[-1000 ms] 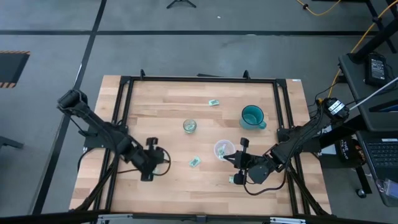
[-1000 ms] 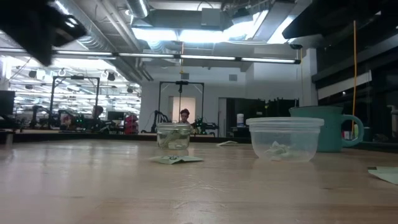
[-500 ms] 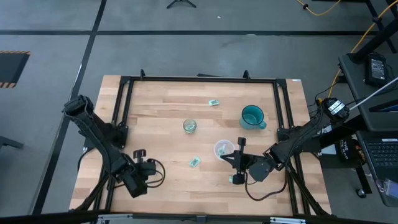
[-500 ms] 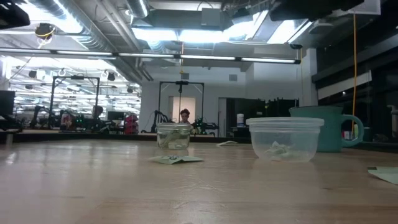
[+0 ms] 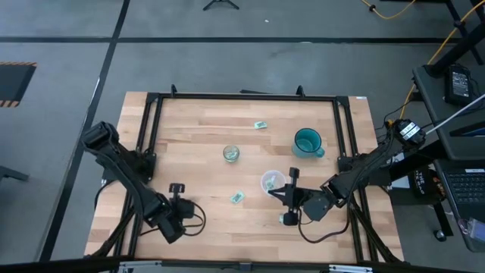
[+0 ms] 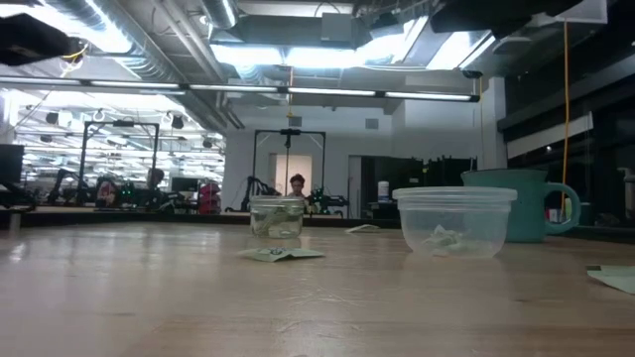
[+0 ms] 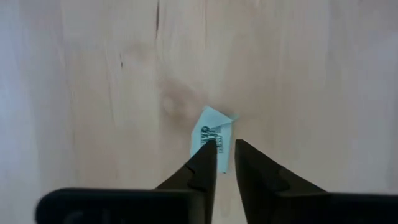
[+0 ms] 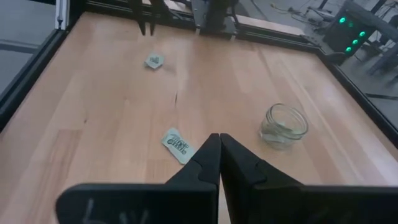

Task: Pick and place Stevia / Truvia into bins
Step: Put the stevia packet into the transparent glass container

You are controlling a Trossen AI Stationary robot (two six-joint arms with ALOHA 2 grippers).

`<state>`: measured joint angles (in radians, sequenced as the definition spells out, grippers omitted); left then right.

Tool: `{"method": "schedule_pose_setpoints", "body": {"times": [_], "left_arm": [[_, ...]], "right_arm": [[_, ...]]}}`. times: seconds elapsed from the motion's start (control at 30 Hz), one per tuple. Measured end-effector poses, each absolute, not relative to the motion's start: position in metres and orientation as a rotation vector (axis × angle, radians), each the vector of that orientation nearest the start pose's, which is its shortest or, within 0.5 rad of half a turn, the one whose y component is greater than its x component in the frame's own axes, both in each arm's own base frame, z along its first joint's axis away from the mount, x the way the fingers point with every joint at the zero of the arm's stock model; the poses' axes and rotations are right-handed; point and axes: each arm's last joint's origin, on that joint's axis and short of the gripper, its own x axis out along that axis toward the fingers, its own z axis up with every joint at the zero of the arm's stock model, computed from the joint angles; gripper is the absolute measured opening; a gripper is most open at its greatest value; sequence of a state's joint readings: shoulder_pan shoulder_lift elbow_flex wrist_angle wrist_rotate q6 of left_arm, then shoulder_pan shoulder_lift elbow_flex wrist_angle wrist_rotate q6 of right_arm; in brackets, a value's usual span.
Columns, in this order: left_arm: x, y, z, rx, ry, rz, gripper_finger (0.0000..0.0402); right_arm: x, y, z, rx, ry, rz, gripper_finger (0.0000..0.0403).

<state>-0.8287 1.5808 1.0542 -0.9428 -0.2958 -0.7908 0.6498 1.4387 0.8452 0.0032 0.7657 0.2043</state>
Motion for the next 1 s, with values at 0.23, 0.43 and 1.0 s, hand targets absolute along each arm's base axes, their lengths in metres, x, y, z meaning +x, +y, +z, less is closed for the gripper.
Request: {"method": "schedule_pose_setpoints", "body": {"times": [0.23,0.43,1.0], "left_arm": [[0.202,-0.196,0.182,0.275,1.344,0.038,0.011],[0.21,-0.193,0.167,0.385,1.39,0.01,0.014],[0.216,-0.194,0.16,0.447,1.433,-0.127,0.0143]], "right_arm": [[0.247,0.163,0.229,-0.184,0.433,-0.156,0.0013],[0.247,0.163,0.229,-0.183,0.434,-0.155,0.0013],[0.247,0.164,0.228,-0.151,0.443,-0.128,0.0013]]}}
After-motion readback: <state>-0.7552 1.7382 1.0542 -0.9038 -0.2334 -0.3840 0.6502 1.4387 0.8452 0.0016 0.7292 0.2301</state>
